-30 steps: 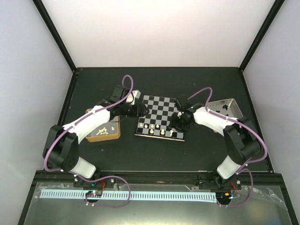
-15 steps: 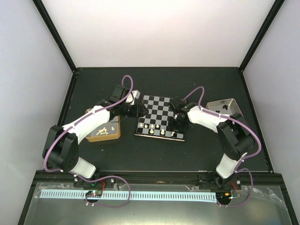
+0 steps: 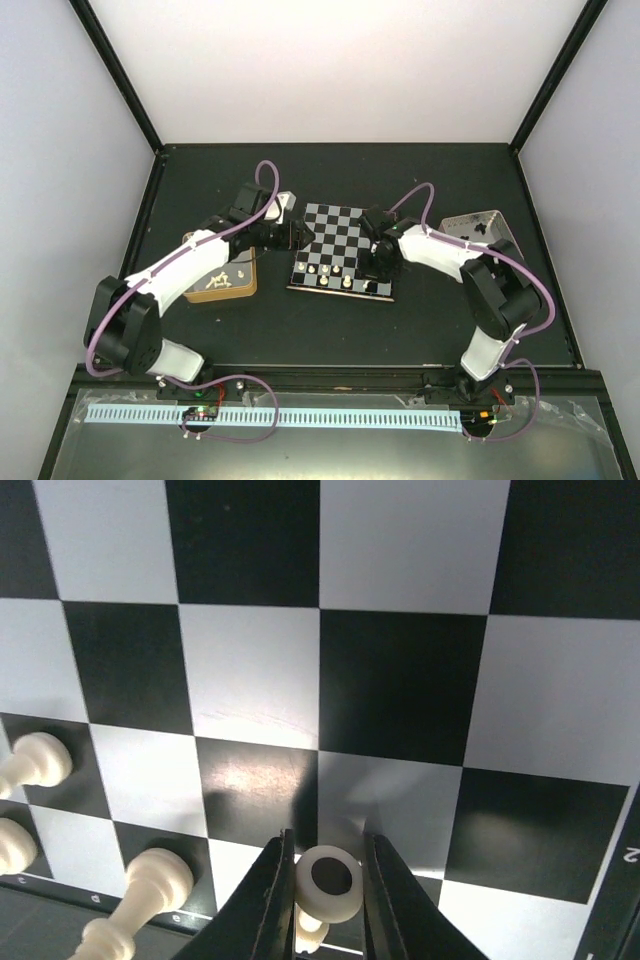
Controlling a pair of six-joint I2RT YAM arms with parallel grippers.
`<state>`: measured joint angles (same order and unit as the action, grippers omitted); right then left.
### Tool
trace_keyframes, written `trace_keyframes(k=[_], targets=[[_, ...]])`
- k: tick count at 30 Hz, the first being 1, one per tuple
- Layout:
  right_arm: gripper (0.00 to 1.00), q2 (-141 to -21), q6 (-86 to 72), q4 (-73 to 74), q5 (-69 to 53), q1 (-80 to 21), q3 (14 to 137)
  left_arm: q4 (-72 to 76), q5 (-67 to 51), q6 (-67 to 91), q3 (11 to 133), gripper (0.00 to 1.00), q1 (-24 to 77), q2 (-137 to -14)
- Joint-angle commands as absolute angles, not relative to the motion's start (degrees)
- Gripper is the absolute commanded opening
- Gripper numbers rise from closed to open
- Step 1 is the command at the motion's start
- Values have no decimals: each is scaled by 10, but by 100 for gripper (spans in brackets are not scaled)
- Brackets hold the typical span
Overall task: Set up the chess pieces on the board
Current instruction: Pick up the chess piece from the chessboard, then place the chess piece on the chessboard.
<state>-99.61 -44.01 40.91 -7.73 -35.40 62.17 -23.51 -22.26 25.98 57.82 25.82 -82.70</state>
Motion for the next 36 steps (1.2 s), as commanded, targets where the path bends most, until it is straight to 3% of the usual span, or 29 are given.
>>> trace_keyframes(k=[1, 9, 17, 23, 30, 36], targets=[[12, -948, -479, 348, -79, -351, 606, -203, -226, 253, 560, 73, 256, -794], [13, -841, -652, 151, -212, -298, 528, -55, -253, 242, 474, 73, 280, -719], [13, -850, -926, -105, -404, -295, 466, 67, -203, 225, 437, 68, 373, -705], [14, -855, -1032, -232, -442, -300, 421, 101, -136, 259, 420, 54, 400, -714], [14, -861, -1053, -268, -448, -302, 411, 87, -128, 256, 419, 49, 401, -724], [14, -869, -1058, -279, -450, -304, 408, 91, -143, 259, 420, 28, 401, -730]])
